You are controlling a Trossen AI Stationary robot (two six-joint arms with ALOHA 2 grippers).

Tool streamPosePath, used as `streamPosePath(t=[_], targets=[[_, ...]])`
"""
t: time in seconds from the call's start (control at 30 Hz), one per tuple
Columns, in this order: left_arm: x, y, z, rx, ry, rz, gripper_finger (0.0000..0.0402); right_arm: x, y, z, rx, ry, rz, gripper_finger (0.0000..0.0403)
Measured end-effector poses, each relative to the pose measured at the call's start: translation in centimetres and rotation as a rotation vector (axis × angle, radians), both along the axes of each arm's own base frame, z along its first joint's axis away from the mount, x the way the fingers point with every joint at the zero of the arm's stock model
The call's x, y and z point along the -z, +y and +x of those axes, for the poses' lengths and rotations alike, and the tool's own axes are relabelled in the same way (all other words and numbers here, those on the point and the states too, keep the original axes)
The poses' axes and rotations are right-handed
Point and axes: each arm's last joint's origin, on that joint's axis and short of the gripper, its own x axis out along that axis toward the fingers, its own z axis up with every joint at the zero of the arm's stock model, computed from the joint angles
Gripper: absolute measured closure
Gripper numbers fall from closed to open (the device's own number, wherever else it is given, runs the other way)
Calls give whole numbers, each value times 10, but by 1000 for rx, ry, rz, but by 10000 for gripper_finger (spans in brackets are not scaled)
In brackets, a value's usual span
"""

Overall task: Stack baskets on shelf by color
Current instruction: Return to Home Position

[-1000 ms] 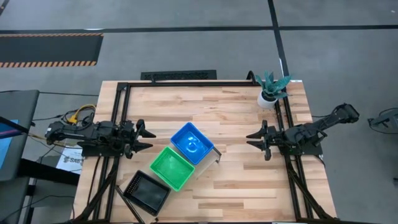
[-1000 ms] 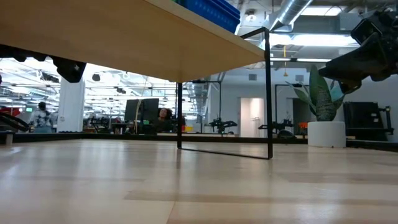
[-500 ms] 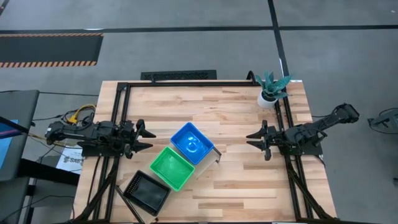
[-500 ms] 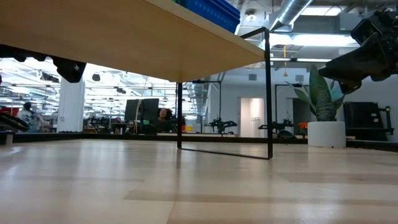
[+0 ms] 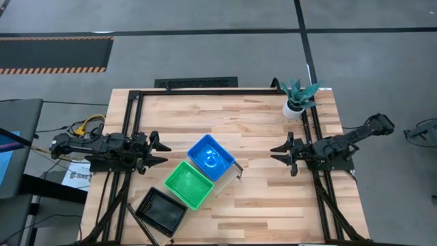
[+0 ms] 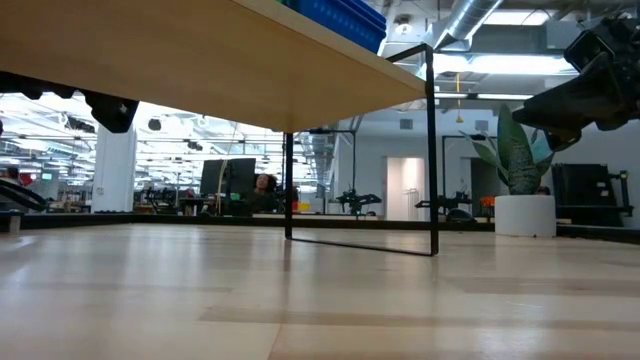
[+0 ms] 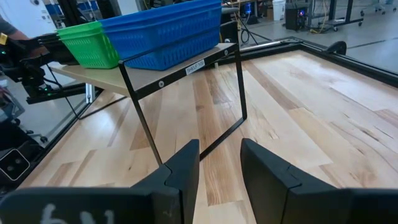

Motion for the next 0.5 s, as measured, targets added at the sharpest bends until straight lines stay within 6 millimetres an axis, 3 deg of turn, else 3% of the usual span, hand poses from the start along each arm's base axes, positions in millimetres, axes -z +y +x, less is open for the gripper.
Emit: streamPosePath(t=[0.5], targets=[[0, 0, 0, 0, 0, 0, 182, 0, 0, 0, 0, 0, 0, 263]])
